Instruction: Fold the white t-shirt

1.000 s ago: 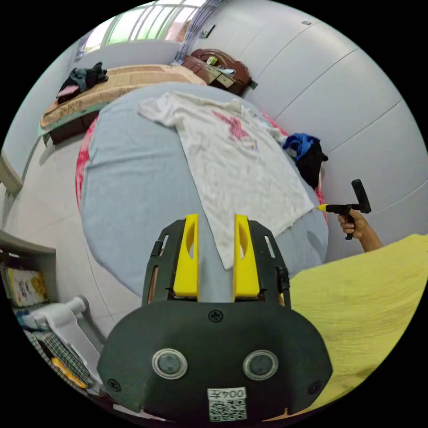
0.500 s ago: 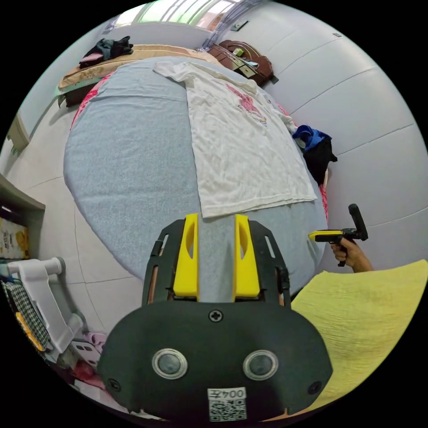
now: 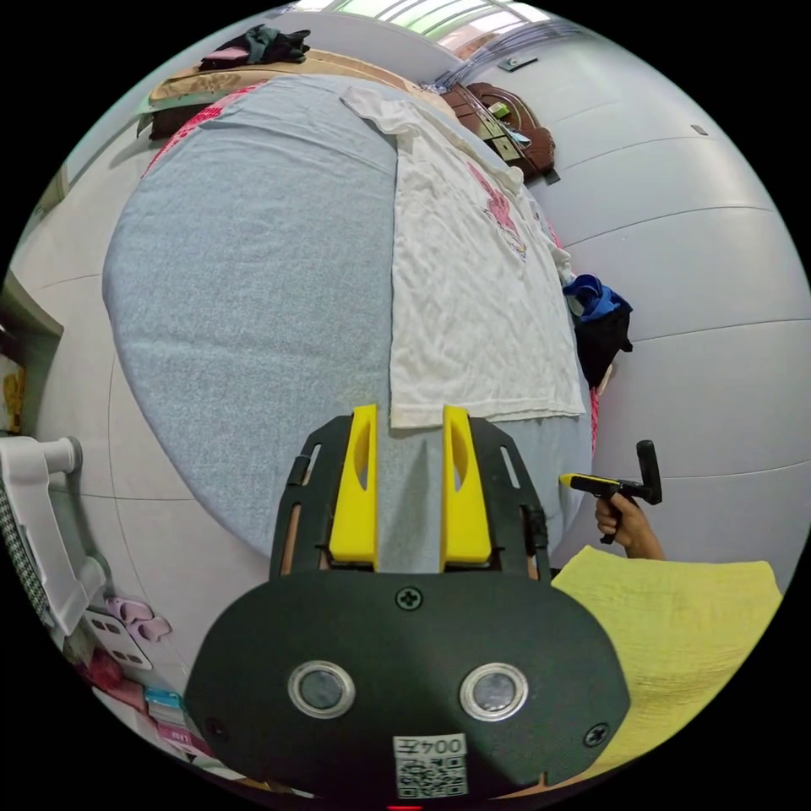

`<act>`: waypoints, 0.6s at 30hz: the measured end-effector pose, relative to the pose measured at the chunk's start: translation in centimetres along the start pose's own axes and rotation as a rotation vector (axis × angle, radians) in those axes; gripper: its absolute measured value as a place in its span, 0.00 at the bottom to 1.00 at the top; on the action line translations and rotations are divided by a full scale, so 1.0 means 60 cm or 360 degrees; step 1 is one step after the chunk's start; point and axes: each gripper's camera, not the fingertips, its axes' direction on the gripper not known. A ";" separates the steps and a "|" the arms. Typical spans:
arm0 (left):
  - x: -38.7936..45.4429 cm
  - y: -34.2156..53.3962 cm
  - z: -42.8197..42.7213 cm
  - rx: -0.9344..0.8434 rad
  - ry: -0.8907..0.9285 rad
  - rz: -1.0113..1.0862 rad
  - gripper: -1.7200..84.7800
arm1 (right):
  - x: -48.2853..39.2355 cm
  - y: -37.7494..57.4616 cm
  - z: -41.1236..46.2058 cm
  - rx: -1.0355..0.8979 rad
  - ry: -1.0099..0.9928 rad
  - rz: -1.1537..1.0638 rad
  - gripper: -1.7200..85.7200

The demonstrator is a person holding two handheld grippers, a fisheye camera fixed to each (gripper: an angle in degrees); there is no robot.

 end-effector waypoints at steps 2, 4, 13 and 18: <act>-0.012 0.007 -0.016 -0.0009 0.0003 0.0006 0.15 | 0.029 0.029 -0.014 -0.0006 -0.0049 0.0000 0.01; -0.019 0.011 -0.026 -0.0023 0.0023 0.0001 0.14 | 0.093 0.060 -0.042 0.0013 -0.0335 0.0054 0.01; -0.044 0.028 -0.061 -0.0100 0.0058 -0.0023 0.13 | 0.354 0.214 -0.220 0.0719 -0.1203 0.0257 0.01; -0.027 0.027 -0.076 -0.0158 -0.0076 0.0089 0.12 | 0.349 0.260 -0.249 0.0470 -0.0516 0.0335 0.01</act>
